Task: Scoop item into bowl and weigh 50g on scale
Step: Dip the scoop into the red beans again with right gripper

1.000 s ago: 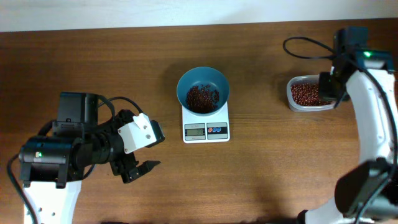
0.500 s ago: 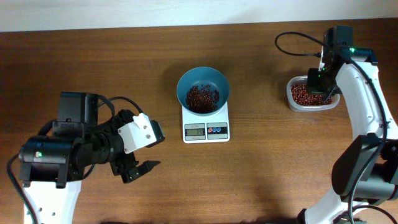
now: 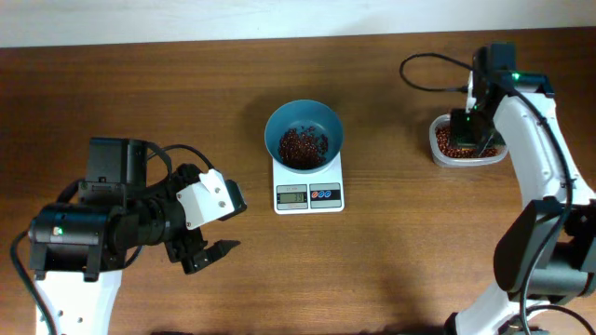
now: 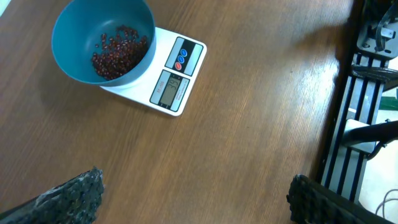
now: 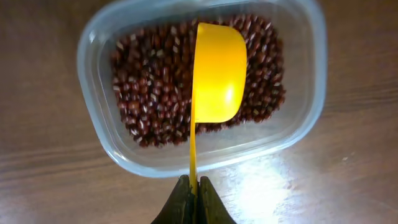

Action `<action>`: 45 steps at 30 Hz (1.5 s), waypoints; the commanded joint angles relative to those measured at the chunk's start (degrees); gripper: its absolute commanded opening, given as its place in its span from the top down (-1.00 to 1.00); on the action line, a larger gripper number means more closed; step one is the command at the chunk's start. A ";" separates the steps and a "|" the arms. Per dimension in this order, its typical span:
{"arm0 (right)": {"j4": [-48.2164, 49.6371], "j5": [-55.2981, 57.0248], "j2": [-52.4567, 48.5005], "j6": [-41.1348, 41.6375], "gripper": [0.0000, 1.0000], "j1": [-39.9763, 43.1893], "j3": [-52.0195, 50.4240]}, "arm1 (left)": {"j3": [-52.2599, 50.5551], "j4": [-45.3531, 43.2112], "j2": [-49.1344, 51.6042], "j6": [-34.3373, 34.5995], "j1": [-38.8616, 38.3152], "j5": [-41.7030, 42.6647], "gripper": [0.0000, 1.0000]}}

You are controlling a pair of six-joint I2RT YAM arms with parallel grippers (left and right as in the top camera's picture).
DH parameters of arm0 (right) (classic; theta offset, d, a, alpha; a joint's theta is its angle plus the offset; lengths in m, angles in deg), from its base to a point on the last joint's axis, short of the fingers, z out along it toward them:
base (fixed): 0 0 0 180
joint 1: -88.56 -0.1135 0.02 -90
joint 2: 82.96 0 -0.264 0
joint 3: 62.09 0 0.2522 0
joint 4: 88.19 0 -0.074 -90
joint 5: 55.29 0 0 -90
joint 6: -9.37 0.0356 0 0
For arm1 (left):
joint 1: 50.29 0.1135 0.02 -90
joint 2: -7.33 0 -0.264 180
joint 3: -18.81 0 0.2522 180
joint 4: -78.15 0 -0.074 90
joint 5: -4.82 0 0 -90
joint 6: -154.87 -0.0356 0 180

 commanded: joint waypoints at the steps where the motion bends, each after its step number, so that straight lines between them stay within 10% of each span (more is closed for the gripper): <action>1: -0.26 -2.86 -0.66 -0.11 0.92 -0.81 -1.90 | 0.90 0.04 0.00 0.50 0.39 0.15 -0.98; 45: -0.85 -23.54 0.98 -1.42 0.92 8.87 -1.57 | 0.90 0.04 0.00 0.52 0.39 0.15 -0.97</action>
